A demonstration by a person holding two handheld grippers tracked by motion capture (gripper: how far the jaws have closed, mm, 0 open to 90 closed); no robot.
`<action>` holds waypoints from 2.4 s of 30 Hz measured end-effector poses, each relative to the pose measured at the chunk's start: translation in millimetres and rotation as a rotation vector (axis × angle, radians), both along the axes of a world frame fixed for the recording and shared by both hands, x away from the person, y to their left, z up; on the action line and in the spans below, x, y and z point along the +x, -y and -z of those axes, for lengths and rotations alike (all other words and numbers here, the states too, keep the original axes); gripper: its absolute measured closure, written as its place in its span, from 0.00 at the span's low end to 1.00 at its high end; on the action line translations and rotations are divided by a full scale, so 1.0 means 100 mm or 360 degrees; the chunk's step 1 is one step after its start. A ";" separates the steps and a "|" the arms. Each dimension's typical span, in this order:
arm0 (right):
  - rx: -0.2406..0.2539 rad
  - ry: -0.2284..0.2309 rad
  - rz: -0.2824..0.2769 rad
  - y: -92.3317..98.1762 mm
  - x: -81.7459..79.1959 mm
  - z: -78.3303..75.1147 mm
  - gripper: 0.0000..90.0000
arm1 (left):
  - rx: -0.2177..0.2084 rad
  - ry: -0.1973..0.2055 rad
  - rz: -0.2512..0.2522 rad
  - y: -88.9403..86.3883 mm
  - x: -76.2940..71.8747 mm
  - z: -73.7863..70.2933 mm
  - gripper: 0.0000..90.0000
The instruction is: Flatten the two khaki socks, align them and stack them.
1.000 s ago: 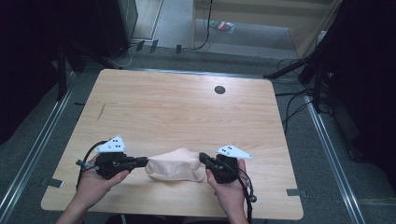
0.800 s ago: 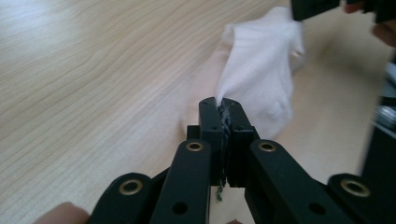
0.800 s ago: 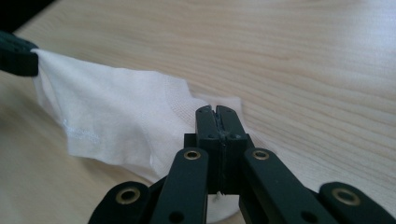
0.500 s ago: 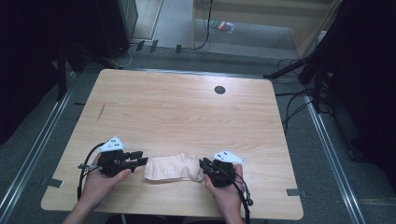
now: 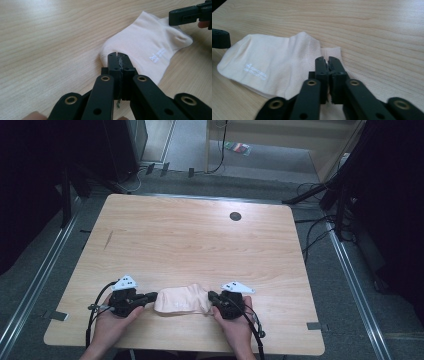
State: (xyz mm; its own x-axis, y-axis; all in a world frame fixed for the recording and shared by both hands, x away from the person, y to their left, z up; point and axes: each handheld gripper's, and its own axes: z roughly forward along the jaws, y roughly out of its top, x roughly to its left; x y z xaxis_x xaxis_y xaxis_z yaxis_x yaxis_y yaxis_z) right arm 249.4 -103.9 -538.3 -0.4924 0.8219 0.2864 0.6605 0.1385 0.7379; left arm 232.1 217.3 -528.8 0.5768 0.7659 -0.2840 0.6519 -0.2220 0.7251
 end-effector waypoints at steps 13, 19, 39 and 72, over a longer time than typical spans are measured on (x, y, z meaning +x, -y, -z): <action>0.0048 0.0060 -0.0005 0.06 -0.03 -0.08 0.99 | 0.0000 -0.0098 -0.0076 0.07 0.05 0.09 0.62; 0.0005 0.0090 -0.0004 0.06 0.01 -0.05 0.99 | 0.0055 -0.0007 -0.0076 0.11 0.01 0.06 0.97; 0.0006 0.0136 0.0037 0.29 -0.13 -0.36 1.00 | 0.0084 0.0191 -0.0047 -0.04 -0.11 -0.21 1.00; 0.0031 0.0033 -0.0090 0.23 -0.08 -0.14 0.96 | 0.0167 0.0129 0.0055 0.24 -0.04 0.05 1.00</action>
